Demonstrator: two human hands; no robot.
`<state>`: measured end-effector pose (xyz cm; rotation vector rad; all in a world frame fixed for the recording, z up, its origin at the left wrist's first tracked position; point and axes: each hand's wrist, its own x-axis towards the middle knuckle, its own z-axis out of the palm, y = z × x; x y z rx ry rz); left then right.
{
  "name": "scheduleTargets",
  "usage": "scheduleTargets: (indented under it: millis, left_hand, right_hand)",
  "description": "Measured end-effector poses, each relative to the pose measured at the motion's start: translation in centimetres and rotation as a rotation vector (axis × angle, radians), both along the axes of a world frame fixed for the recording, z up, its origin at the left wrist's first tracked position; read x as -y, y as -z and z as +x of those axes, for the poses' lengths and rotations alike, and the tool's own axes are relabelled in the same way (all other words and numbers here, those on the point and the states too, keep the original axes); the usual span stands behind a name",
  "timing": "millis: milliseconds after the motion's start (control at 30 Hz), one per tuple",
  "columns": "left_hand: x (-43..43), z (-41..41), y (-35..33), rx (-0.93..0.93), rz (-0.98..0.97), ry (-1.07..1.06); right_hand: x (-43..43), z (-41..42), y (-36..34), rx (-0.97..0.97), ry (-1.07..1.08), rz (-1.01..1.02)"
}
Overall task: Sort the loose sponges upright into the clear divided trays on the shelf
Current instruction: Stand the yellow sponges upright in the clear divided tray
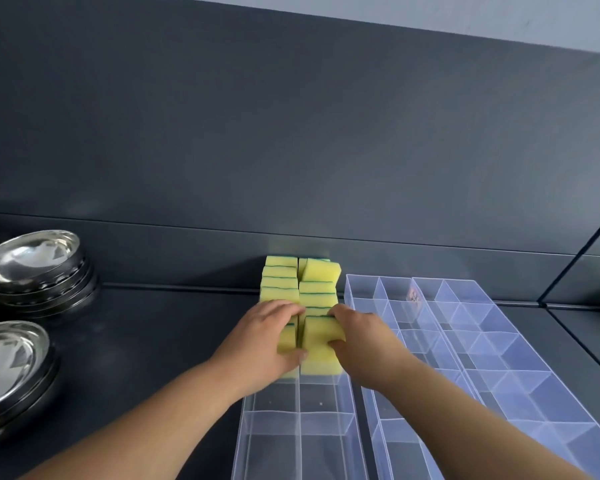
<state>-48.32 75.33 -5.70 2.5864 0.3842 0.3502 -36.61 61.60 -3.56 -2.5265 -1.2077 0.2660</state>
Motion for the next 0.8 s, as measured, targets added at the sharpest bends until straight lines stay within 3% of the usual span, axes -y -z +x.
scheduleTargets:
  millis: [100, 300, 500, 800]
  left_hand:
    - [0.2, 0.1, 0.2, 0.014, 0.033, -0.005]
    - [0.1, -0.4, 0.0, 0.008, 0.105, -0.013]
    - [2.6, -1.2, -1.0, 0.042, 0.198, -0.114]
    - [19.2, 2.9, -2.0, 0.114, 0.134, 0.119]
  right_hand:
    - [0.0, -0.4, 0.8, -0.023, 0.078, -0.016]
    - [2.0, -0.7, 1.6, -0.065, 0.165, 0.255]
    - [6.7, -0.4, 0.8, -0.038, 0.237, 0.329]
    - [25.9, -0.2, 1.0, -0.030, 0.439, 0.350]
